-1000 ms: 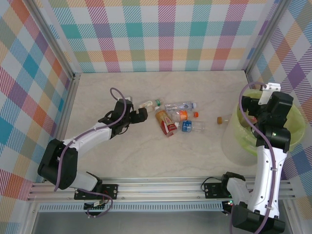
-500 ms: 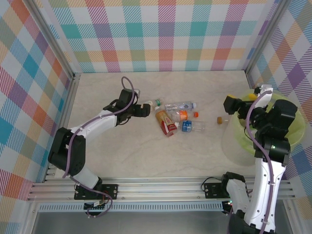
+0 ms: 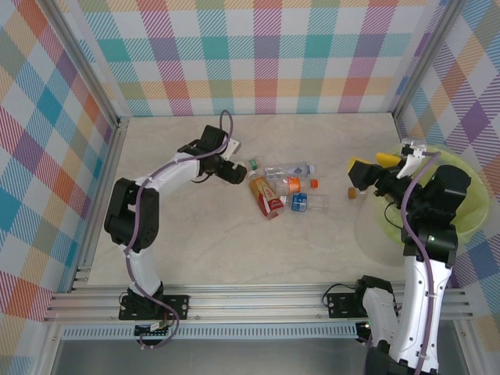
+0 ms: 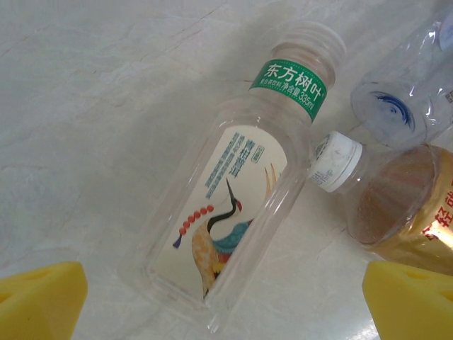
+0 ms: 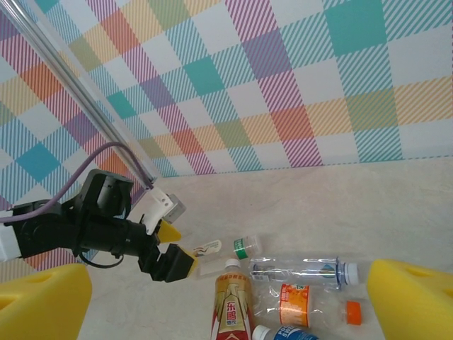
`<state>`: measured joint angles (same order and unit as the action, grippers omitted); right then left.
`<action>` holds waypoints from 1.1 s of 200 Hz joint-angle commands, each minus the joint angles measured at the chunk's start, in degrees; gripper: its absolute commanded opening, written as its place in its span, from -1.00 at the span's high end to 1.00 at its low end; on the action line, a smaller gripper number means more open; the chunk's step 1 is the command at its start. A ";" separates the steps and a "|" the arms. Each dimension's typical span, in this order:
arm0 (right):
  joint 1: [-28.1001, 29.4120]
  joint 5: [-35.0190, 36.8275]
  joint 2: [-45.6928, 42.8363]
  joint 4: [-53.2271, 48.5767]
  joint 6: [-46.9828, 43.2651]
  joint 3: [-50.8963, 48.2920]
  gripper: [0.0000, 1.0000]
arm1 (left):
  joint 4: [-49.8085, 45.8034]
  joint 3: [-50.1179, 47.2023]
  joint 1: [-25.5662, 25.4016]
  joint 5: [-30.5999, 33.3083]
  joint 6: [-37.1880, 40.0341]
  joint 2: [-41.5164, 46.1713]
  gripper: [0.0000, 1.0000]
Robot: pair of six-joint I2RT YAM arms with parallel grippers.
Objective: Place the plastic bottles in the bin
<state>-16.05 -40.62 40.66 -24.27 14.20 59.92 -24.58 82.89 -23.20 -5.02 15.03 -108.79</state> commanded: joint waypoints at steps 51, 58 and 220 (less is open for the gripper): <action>0.48 -2.11 -2.12 0.66 -0.13 0.37 -0.99 | -7.88 11.35 2.19 0.06 16.29 -11.11 -1.00; 0.43 -2.75 -2.30 0.49 -0.35 0.50 -0.99 | -8.41 11.79 2.27 -0.35 16.98 -11.97 -1.00; 0.58 -3.93 -1.85 1.86 2.28 0.74 -0.99 | 1.92 -0.84 2.55 -3.62 14.72 -4.74 -0.08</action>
<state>-15.77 -42.52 38.57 -25.28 14.81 59.94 -25.47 83.83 -21.17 -7.68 31.07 -118.21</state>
